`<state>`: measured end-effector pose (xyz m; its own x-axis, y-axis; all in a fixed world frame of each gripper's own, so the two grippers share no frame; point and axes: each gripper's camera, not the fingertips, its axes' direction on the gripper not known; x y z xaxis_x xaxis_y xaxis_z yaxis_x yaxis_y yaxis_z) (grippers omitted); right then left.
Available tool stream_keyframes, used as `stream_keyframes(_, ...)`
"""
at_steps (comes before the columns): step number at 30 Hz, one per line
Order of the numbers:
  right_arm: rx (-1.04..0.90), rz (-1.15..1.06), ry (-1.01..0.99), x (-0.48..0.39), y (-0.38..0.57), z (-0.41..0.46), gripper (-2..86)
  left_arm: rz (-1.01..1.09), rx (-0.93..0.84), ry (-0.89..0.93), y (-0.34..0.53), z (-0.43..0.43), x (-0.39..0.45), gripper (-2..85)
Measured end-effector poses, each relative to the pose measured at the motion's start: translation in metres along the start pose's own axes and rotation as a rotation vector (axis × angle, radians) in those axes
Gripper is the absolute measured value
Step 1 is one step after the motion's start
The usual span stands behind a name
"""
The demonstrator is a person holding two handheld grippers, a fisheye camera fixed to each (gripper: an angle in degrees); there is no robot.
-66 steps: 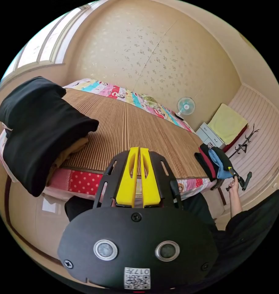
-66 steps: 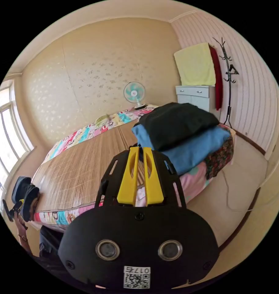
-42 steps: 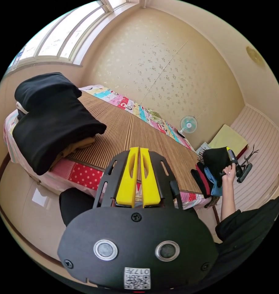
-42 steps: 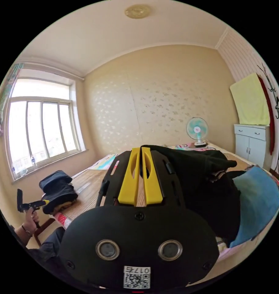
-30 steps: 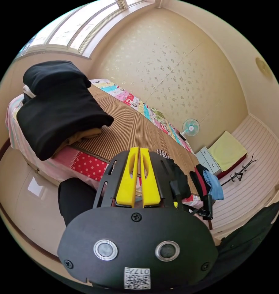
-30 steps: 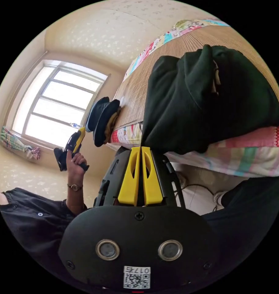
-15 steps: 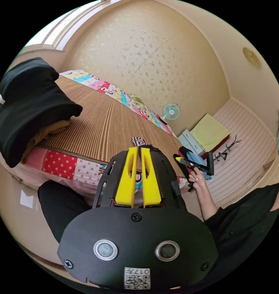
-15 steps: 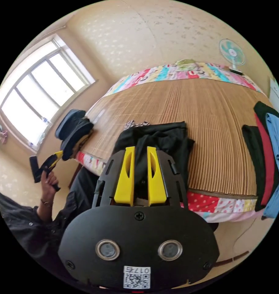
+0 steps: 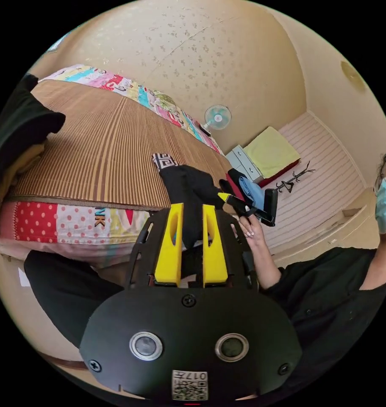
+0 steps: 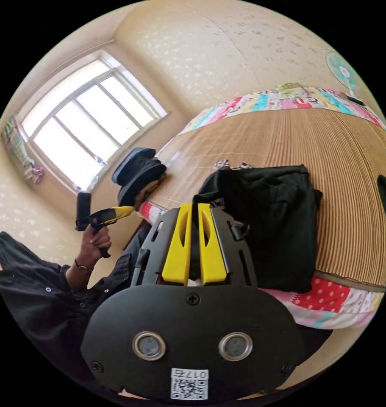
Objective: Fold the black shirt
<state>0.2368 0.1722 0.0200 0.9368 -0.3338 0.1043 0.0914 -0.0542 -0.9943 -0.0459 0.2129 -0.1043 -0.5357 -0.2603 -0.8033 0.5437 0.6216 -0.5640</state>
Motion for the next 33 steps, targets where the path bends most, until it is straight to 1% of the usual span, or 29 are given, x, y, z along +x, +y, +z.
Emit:
stream_keyframes(3, -0.088, -0.136, -0.087, -0.028, 0.007, 0.011, 3.0, -0.039, -0.030, 0.128, -0.013, 0.018, -0.018, 12.3)
stream_keyframes(4, -0.131, -0.162, -0.109, -0.034, 0.009, 0.016, 2.9, -0.063, -0.018, 0.166, -0.016, 0.022, -0.025, 12.5)
stream_keyframes(6, -0.148, -0.191, -0.130, -0.041, 0.015, 0.022, 2.7, -0.110, 0.012, 0.204, -0.020, 0.024, -0.036, 13.3)
stream_keyframes(10, -0.155, -0.197, -0.165, -0.045, 0.027, 0.033, 2.5, -0.209, 0.049, 0.215, -0.030, 0.025, -0.061, 16.1)
stream_keyframes(14, -0.172, -0.199, -0.219, -0.042, 0.028, 0.039, 2.4, -0.224, 0.039, 0.203, -0.045, 0.026, -0.072, 16.9)
stream_keyframes(18, -0.187, -0.230, -0.210, -0.047, 0.026, 0.043, 2.2, -0.184, 0.014, 0.296, -0.061, 0.031, -0.069, 18.2)
stream_keyframes(20, -0.189, -0.241, -0.198, -0.050, 0.026, 0.043, 2.1, -0.145, -0.011, 0.256, -0.065, 0.030, -0.061, 18.2)
stream_keyframes(22, -0.184, -0.243, -0.203, -0.050, 0.026, 0.042, 1.9, -0.129, -0.048, 0.095, -0.065, 0.027, -0.054, 16.2)
stream_keyframes(23, -0.182, -0.244, -0.209, -0.050, 0.027, 0.041, 1.8, -0.131, -0.054, 0.046, -0.064, 0.026, -0.053, 15.3)
stream_keyframes(24, -0.179, -0.245, -0.228, -0.049, 0.028, 0.040, 1.7, -0.124, -0.065, -0.044, -0.062, 0.023, -0.050, 10.5)
stream_keyframes(25, -0.175, -0.245, -0.252, -0.048, 0.029, 0.038, 1.7, -0.116, -0.071, -0.085, -0.059, 0.019, -0.050, 6.3)
stream_keyframes(26, -0.171, -0.242, -0.260, -0.047, 0.029, 0.037, 1.6, -0.115, -0.071, -0.083, -0.058, 0.017, -0.051, 4.5)
stream_keyframes(27, -0.158, -0.237, -0.272, -0.045, 0.031, 0.034, 1.6, -0.119, -0.061, -0.041, -0.053, 0.012, -0.056, 2.2)
stream_keyframes(29, -0.138, -0.237, -0.291, -0.042, 0.033, 0.028, 1.5, -0.087, -0.026, 0.089, -0.047, 0.000, -0.062, 0.9)
stream_keyframes(31, -0.092, -0.231, -0.360, -0.039, 0.035, 0.016, 1.4, 0.028, 0.041, 0.321, -0.039, -0.024, -0.066, -0.1)
stream_keyframes(32, -0.065, -0.230, -0.395, -0.038, 0.035, 0.010, 1.3, 0.067, 0.051, 0.369, -0.037, -0.030, -0.065, -0.3)
stream_keyframes(33, 0.006, -0.232, -0.500, -0.036, 0.036, -0.002, 1.2, 0.178, 0.076, 0.447, -0.032, -0.046, -0.057, -0.4)
